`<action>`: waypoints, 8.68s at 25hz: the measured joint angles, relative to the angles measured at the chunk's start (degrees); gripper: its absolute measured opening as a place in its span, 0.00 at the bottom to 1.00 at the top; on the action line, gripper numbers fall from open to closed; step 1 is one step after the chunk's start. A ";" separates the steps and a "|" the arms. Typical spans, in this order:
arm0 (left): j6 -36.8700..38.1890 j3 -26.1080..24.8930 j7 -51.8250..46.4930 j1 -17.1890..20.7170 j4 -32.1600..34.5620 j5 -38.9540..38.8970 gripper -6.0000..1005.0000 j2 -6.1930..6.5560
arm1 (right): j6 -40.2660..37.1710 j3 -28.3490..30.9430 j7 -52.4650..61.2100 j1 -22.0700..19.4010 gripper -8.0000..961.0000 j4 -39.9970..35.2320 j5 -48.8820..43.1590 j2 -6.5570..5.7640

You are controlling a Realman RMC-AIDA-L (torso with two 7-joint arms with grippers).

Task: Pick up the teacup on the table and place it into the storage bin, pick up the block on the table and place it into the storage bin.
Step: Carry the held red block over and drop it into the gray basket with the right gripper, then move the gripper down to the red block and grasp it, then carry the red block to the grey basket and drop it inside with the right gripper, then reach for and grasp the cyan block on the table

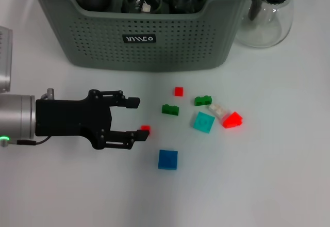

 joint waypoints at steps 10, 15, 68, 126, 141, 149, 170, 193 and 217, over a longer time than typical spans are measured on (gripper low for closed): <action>0.00 -0.04 0.00 -0.01 0.16 0.00 0.76 0.00 | 8.36 -3.23 0.93 0.07 0.26 9.89 -5.80 -0.32; 0.00 -0.04 -0.08 -0.01 0.12 0.00 0.76 0.00 | 10.02 -3.44 1.05 -0.08 0.28 11.41 -8.10 -0.18; 0.04 -0.31 0.34 -0.60 0.40 0.00 0.76 0.41 | -24.26 -13.50 10.98 -24.44 0.77 -20.36 3.03 3.86; -0.31 -1.53 1.76 -0.18 0.04 0.00 0.76 0.53 | 2.81 -41.80 30.09 -14.54 0.76 7.83 -0.28 4.63; -0.80 -1.53 1.76 -0.13 -0.04 -0.01 0.76 0.53 | 2.84 -44.44 29.97 -14.55 0.48 7.26 0.41 4.64; -0.72 -1.54 1.76 0.20 -0.02 0.00 0.76 0.53 | -9.52 -35.03 26.69 -18.20 0.45 -7.44 0.42 3.91; -0.77 -1.53 1.76 -0.36 -0.13 -0.25 0.76 0.26 | 8.89 -6.12 7.34 6.87 0.45 10.19 5.69 0.81; -0.85 -1.31 1.75 -0.71 -0.92 0.00 0.76 0.09 | 37.58 -14.97 -0.68 9.02 0.46 30.93 4.42 4.35; -0.77 -1.45 1.75 -0.66 -0.92 0.00 0.76 0.28 | 3.65 -12.06 -11.07 -22.05 0.95 -18.15 38.99 1.76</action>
